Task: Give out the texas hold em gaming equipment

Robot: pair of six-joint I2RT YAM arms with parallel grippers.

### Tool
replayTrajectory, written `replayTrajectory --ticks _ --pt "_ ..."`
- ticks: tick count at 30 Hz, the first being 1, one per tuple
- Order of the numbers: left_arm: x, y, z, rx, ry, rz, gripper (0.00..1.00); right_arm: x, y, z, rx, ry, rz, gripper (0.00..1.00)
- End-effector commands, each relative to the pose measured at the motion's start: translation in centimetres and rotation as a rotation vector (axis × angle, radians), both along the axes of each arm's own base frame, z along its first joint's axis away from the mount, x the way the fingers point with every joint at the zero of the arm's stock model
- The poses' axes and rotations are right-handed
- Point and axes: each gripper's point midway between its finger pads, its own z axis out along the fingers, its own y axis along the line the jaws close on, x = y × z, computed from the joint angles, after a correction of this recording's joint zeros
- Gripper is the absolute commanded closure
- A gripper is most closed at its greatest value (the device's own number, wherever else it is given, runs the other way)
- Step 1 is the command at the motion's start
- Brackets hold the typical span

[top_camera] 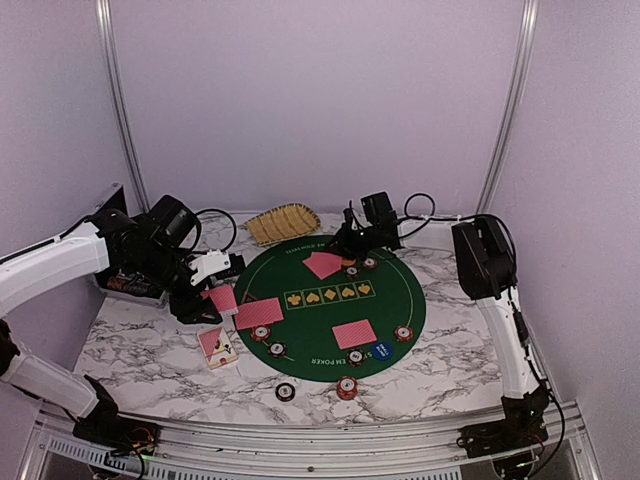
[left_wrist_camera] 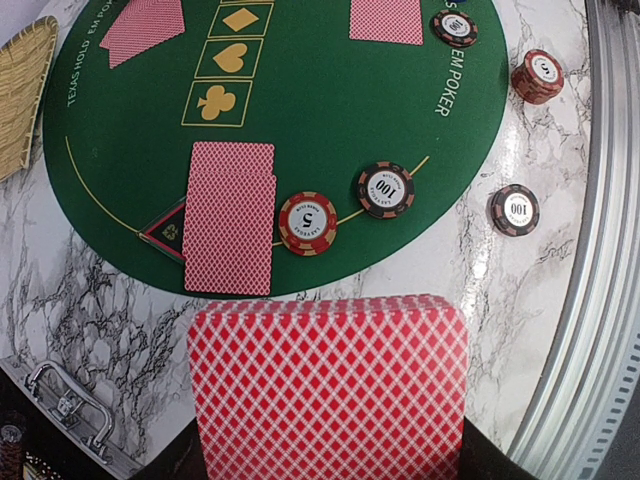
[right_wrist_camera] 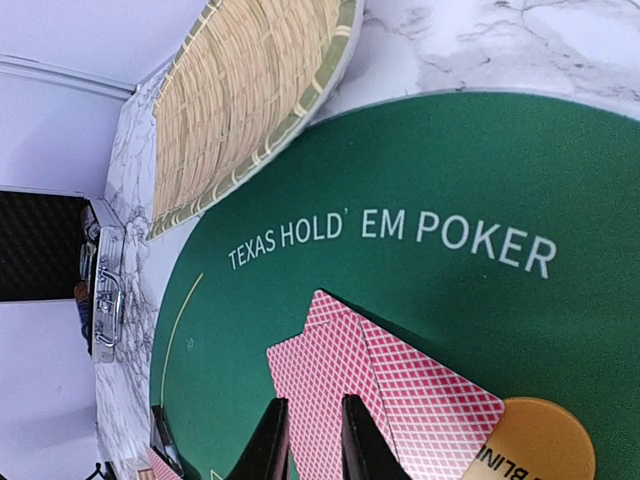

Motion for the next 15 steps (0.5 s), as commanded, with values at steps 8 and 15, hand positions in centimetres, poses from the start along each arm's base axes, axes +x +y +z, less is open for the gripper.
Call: replayTrajectory --ticks 8,15 --pt "0.3 -0.3 0.8 -0.024 -0.016 -0.006 1.00 1.8 -1.4 4.4 -0.038 -0.105 -0.039 0.73" --pt "0.6 -0.1 0.7 -0.008 -0.021 0.007 1.00 -0.1 -1.8 8.4 -0.024 -0.171 -0.054 0.44"
